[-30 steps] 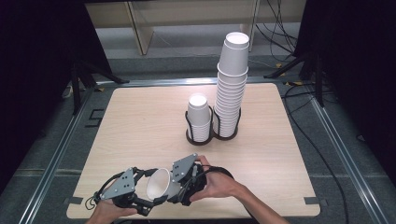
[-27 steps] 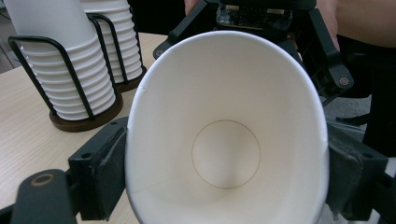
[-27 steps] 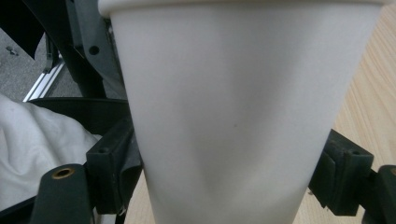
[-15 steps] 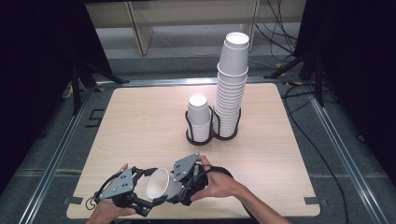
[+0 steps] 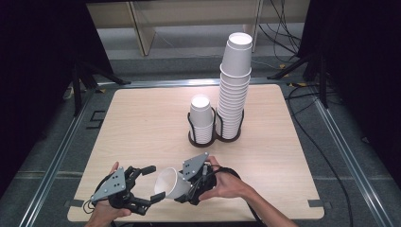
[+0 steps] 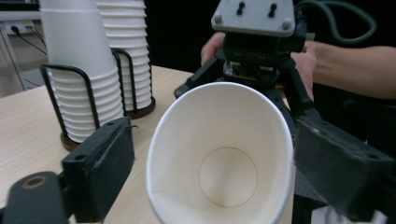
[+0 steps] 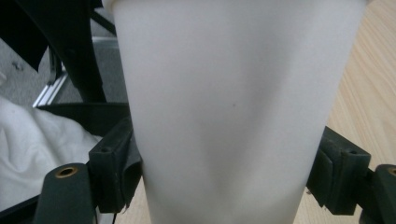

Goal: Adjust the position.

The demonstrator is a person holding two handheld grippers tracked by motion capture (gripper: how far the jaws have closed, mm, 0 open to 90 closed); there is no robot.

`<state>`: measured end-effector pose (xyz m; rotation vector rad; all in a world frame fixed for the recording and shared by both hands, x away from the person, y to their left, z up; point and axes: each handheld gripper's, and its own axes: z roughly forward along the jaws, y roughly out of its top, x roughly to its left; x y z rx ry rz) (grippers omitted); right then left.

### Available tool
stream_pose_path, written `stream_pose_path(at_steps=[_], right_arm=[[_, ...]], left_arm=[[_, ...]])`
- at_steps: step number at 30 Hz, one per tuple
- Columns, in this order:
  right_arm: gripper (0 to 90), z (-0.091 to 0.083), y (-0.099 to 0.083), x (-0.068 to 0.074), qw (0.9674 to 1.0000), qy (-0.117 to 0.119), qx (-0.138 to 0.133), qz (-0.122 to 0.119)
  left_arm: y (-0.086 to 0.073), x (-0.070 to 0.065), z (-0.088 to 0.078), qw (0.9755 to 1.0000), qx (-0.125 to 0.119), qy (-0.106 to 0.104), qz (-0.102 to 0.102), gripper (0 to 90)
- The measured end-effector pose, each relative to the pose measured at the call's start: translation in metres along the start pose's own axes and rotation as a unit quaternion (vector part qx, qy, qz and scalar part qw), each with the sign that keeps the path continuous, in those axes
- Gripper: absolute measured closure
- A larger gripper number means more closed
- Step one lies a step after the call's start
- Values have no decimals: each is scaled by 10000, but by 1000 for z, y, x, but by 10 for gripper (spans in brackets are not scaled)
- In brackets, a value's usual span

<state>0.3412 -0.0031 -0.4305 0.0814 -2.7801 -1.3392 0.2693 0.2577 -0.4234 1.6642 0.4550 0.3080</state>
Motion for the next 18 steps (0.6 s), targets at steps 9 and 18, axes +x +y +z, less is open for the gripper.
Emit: stream_pose_path(at_steps=[9, 18], right_arm=[[224, -24, -23, -19, 9894, -829, -949, 725], [221, -48, -49, -27, 9665, -1622, -1729, 987]], left_arm=[[0, 5, -5, 9993, -130, 335, -95, 145], [-10, 17, -3, 9941, 199, 996, -388, 147]])
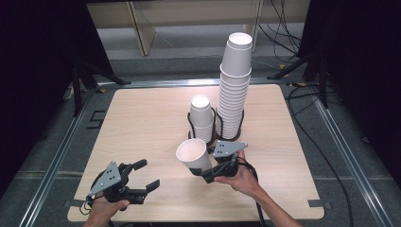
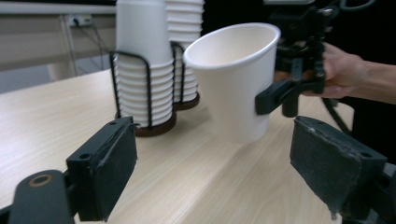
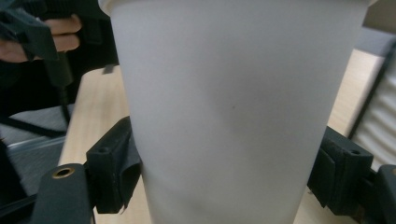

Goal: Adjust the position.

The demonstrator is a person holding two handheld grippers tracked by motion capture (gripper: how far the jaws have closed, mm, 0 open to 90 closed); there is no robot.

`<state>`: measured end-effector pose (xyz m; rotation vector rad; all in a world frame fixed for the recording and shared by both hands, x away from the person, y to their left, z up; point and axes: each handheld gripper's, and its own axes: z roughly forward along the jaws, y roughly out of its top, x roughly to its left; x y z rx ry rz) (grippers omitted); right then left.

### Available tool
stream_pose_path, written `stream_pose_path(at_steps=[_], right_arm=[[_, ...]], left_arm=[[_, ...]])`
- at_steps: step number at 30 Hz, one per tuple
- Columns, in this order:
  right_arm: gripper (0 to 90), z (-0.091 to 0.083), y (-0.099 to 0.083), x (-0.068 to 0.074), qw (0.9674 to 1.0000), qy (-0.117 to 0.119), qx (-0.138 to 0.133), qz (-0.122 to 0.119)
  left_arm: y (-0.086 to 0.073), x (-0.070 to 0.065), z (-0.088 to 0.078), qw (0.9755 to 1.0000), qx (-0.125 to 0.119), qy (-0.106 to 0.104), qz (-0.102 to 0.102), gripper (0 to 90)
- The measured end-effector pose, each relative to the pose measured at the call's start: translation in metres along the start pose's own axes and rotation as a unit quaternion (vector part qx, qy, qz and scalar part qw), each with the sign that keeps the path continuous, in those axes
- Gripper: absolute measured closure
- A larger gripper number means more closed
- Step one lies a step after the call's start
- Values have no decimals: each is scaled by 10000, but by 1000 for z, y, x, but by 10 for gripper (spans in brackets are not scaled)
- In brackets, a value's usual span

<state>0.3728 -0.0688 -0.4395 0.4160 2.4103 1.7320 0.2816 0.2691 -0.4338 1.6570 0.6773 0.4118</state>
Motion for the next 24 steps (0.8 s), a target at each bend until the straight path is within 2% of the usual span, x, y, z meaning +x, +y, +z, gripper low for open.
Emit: stream_pose_path(at_steps=[1, 3, 4, 6, 7, 10, 11, 13, 15, 16, 17, 18, 19, 20, 21, 22, 23, 24], right_arm=[[221, -2, -2, 0, 9999, -43, -8, 149], [221, -6, -6, -4, 9994, -198, -246, 144], [220, -6, -9, -6, 9986, -240, -410, 224], [218, -9, -13, -9, 9974, -267, -571, 350], [218, -10, -14, -11, 9968, -314, -652, 331], [217, -12, -20, -16, 9966, -335, -661, 357], [217, -13, -22, -15, 9967, -363, -585, 430], [217, -15, -26, -17, 9971, -403, -567, 324], [217, -17, -28, -17, 9972, -493, -441, 353], [217, -18, -29, -18, 9976, -527, -383, 223], [217, -18, -31, -18, 9970, -568, -399, 348], [217, -19, -32, -17, 9971, -513, -246, 506], [217, -20, -33, -20, 9971, -638, -307, 261], [217, -22, -34, -22, 9970, -699, -275, 211], [216, -22, -35, -24, 9966, -723, -353, 178], [216, -23, -36, -24, 9966, -661, -321, 371], [216, -24, -37, -27, 9964, -663, -382, 363], [216, -26, -38, -30, 9956, -777, -452, 250]], left_arm=[[-1, 0, 0, 9998, 132, 156, -69, 146], [-4, 3, 1, 9997, 176, 143, -97, 147], [-4, 3, 1, 9996, 180, 183, -91, 146], [-4, 4, 1, 9997, 160, 158, -132, 146], [-3, 3, 0, 9994, 254, 192, -112, 147], [-5, 3, 2, 9997, 175, 155, -117, 146], [-4, 3, 1, 9994, 263, 191, -112, 147], [-4, 3, 2, 9993, 321, 181, -97, 147], [-5, 3, 4, 9997, 226, 96, -84, 146], [-5, 3, 4, 9995, 271, 119, -78, 147], [-5, 2, 3, 9993, 344, 158, -68, 146], [-5, 2, 3, 9993, 337, 163, -85, 147], [-5, 2, 3, 9993, 342, 159, -85, 147], [-5, 2, 3, 9993, 340, 153, -83, 146], [-5, 2, 3, 9993, 338, 156, -85, 146], [-5, 2, 3, 9993, 334, 154, -87, 146], [-6, 2, 4, 9994, 310, 136, -81, 147], [-6, 2, 4, 9996, 264, 109, -84, 147]])
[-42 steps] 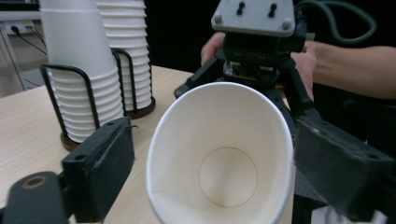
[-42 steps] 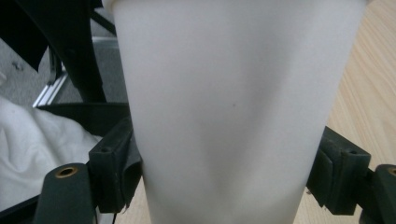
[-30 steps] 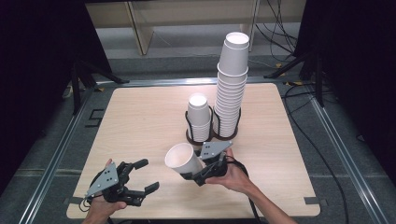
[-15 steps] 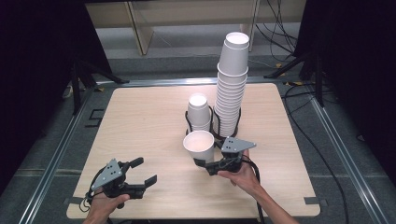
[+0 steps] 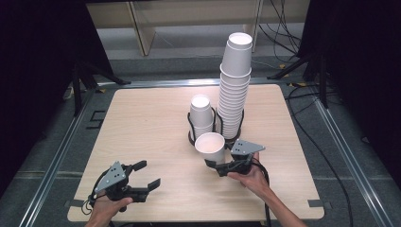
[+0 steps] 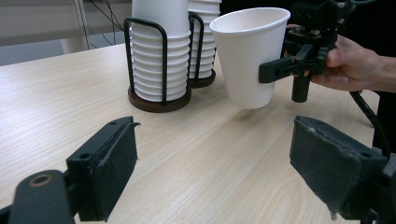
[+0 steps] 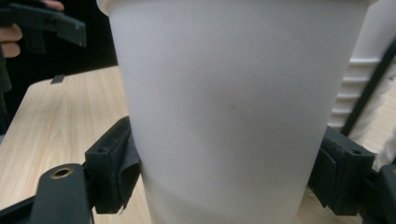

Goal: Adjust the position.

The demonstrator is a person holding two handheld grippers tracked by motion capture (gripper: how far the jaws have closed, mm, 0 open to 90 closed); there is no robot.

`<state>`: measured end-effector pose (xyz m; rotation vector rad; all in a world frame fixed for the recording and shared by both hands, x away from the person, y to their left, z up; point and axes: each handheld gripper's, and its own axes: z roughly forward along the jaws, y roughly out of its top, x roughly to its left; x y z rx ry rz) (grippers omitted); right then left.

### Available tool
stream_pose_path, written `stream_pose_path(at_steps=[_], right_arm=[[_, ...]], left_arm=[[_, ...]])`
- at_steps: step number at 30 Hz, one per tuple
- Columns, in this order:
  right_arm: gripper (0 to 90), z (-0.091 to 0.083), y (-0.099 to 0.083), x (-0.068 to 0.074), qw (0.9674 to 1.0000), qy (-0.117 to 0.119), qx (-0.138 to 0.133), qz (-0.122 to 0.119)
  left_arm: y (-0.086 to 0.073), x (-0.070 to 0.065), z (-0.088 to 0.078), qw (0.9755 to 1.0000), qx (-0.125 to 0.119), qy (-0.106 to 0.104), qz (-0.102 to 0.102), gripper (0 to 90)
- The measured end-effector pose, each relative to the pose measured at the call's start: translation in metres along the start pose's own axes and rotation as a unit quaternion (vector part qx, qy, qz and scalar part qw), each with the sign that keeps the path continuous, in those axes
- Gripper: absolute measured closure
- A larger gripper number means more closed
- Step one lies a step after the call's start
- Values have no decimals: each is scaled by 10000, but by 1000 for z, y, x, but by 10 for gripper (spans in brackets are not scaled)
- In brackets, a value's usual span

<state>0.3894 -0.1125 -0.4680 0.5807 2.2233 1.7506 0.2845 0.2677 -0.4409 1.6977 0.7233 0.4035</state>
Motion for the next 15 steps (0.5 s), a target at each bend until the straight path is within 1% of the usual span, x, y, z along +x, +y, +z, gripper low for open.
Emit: stream_pose_path(at_steps=[1, 2, 3, 4, 5, 6, 7, 8, 9, 10, 11, 12, 13, 14, 15], right_arm=[[215, 0, -1, -2, 10000, 3, 17, -49], [215, -3, -1, -1, 9999, -11, 68, 108], [215, -3, -3, -6, 9999, -55, -17, -98], [215, -6, -4, -7, 9999, -137, 61, -25], [215, -8, -5, -9, 9997, -219, 78, -106], [215, -11, -5, -9, 9997, -194, 150, 42], [215, -13, -6, -10, 9996, -192, 158, 162], [214, -15, -7, -14, 9996, -282, 83, -30], [214, -17, -7, -15, 9995, -253, 120, 120], [214, -19, -8, -17, 9993, -332, 115, 119], [213, -21, -9, -20, 9991, -372, 169, 61], [213, -22, -10, -23, 9992, -379, 113, 35], [213, -22, -11, -24, 9993, -301, 105, 186], [212, -23, -11, -24, 9991, -292, 156, 280], [212, -25, -11, -27, 9987, -444, 242, 114]], left_arm=[[0, 0, 0, 10000, -2, -6, 4, 147], [0, 0, 0, 10000, 16, 1, 11, 147], [0, 0, -1, 9999, 107, 42, 8, 147], [0, 0, 0, 10000, 33, 14, -6, 147], [-1, 0, 1, 10000, 11, -2, -6, 146], [-1, 0, 1, 10000, 29, 14, -3, 146], [0, -1, 0, 10000, 74, 40, -4, 146], [0, 0, 1, 10000, 50, 26, -2, 146], [0, 0, 1, 10000, 37, 17, -4, 146], [0, 0, 1, 10000, 40, 21, -1, 147], [-1, 0, 1, 10000, -6, -2, -6, 147], [0, 0, 1, 10000, 31, 18, 1, 147], [-1, 0, 1, 10000, 0, -7, -4, 146], [-1, 0, 1, 10000, -2, -7, -3, 146], [-1, 0, 1, 10000, -2, -6, -3, 147]])
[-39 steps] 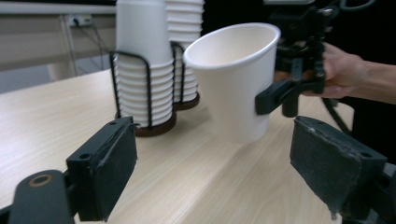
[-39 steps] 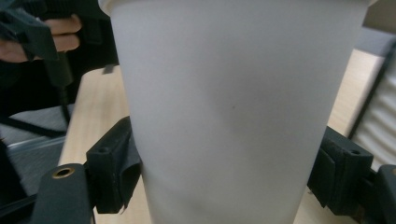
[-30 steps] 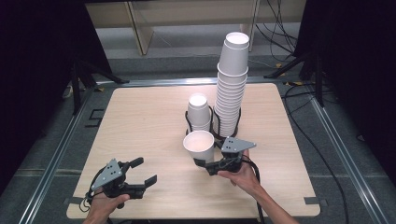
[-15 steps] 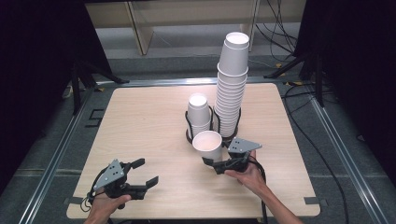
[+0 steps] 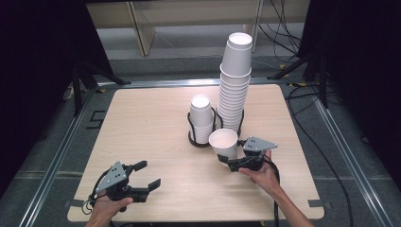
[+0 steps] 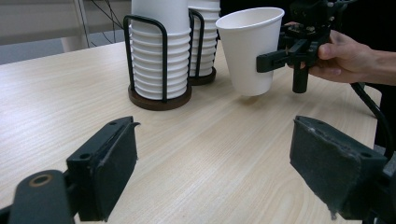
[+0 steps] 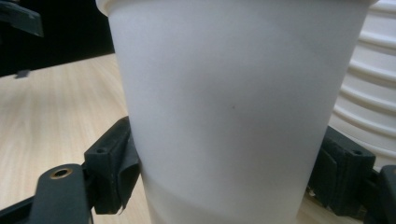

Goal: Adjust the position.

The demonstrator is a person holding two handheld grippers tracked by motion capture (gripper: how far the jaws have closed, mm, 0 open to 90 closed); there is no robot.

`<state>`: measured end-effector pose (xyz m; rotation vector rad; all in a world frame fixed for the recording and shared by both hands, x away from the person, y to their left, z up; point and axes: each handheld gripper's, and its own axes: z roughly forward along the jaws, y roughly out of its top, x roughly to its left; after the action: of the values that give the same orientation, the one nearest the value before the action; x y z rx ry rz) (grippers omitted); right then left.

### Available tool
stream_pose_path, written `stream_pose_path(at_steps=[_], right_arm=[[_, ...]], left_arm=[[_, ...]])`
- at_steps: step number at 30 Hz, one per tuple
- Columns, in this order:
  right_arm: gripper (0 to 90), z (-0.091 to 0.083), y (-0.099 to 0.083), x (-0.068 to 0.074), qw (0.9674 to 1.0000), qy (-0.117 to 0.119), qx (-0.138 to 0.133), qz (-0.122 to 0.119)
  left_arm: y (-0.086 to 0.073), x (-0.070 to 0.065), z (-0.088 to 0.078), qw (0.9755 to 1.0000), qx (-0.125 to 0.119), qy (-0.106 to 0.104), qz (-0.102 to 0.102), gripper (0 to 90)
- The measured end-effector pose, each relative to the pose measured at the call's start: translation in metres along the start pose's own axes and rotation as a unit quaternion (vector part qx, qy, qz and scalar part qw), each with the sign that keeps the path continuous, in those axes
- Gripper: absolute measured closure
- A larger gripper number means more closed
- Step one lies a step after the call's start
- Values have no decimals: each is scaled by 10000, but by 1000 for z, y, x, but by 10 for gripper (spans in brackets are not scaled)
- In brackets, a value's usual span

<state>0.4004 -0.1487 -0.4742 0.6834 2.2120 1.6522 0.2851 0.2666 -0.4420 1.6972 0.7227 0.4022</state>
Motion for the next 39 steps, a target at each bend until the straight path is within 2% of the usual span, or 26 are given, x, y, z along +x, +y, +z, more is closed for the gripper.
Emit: stream_pose_path(at_steps=[1, 2, 5, 6, 11, 12, 14, 15, 18, 19, 20, 25, 27, 34, 36, 38, 39], right_arm=[[211, 0, 0, 0, 10000, 6, -36, 36], [211, 1, 1, -2, 9999, 0, -85, -76], [211, 2, 0, 0, 10000, 19, 38, 23], [211, 2, 0, -1, 9999, -29, 116, -55], [210, 4, -2, -2, 9995, -22, 306, -17], [210, 4, -2, -3, 9994, 27, 325, -61], [210, 5, -2, -2, 9988, -19, 478, -90], [210, 6, -3, -1, 9989, -44, 457, -95], [210, 8, -3, 0, 9985, 78, 538, -19], [210, 7, -3, -1, 9981, 29, 612, -66], [209, 7, -3, -2, 9979, 3, 622, -171], [206, 7, -4, -1, 9979, 61, 636, -79], [206, 5, -2, 0, 9974, -14, 716, -84], [201, 0, -3, -1, 9966, 52, 819, -104], [201, -2, -4, -3, 9967, 41, 779, -222], [200, -5, -5, -2, 9965, 13, 832, -72], [200, -5, -5, -3, 9968, 6, 786, -142]], left_arm=[[0, 0, 0, 10000, 1, -3, 2, 147], [0, 0, 0, 10000, 4, -2, 6, 146], [0, 0, -1, 9999, 96, 50, 19, 147], [0, 0, -1, 10000, 62, 33, 8, 147], [0, 0, 0, 10000, 21, 11, 13, 146], [1, -1, -1, 9999, 131, 64, 16, 147], [1, -1, -1, 9999, 124, 48, 28, 147], [1, -1, -1, 9999, 93, 29, 28, 147], [0, -1, 0, 10000, 40, 1, 22, 146], [0, -1, 0, 10000, 46, 1, 28, 147], [0, -1, 0, 10000, 43, 0, 32, 146], [1, -1, 0, 10000, 46, 2, 36, 147], [1, -1, 0, 10000, 39, -4, 37, 147], [1, -1, 0, 10000, 31, -24, 53, 147], [1, -1, 0, 10000, 27, -23, 48, 146], [1, -1, 0, 10000, 36, -32, 65, 147], [1, -1, -1, 9999, 101, 4, 78, 147]])
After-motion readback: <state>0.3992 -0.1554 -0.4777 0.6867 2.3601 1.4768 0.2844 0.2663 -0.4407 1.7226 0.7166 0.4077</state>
